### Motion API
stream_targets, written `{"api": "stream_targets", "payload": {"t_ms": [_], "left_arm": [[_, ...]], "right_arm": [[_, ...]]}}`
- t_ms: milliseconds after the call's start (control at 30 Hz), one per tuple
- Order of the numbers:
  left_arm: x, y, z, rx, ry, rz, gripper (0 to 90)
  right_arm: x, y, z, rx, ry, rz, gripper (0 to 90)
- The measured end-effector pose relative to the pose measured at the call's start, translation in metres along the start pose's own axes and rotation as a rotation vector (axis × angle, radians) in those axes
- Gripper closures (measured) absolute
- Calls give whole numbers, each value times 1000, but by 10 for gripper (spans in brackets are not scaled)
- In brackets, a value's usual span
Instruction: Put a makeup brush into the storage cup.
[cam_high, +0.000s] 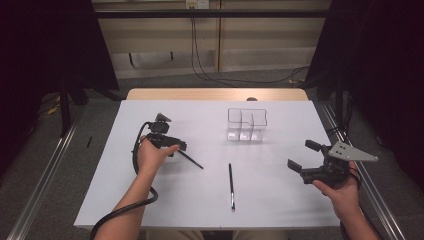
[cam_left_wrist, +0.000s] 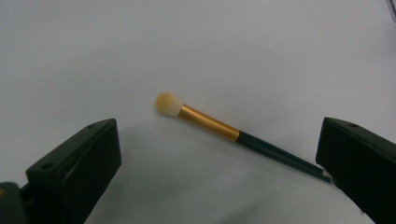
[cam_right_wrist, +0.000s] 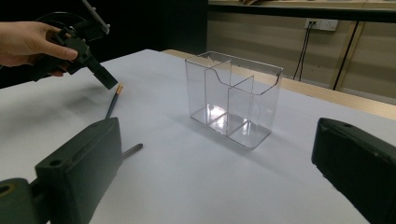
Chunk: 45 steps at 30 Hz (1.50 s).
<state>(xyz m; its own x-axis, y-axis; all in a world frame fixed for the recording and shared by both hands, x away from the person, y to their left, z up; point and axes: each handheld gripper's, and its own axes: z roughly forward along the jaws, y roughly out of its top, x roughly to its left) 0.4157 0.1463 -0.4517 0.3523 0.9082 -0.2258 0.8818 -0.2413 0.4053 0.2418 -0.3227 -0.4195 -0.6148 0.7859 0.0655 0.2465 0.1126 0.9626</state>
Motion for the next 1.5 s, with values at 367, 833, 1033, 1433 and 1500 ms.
{"api": "stream_targets", "payload": {"t_ms": [367,833,1033,1433,1500], "left_arm": [[-17,11,17,178,147,26,20],[-31,27,5,54,118,-49,0],[-52,38,21,31,104,-67,38],[-74,34,36,98,204,66,475],[-70,32,34,98,189,90,650]], "right_arm": [[0,0,1,1,1,-2,14],[-1,0,0,-3,-1,-1,15],[-1,0,1,0,-2,-3,14],[-1,0,-2,-7,-2,-2,15],[-1,1,-2,-5,-5,-6,15]]}}
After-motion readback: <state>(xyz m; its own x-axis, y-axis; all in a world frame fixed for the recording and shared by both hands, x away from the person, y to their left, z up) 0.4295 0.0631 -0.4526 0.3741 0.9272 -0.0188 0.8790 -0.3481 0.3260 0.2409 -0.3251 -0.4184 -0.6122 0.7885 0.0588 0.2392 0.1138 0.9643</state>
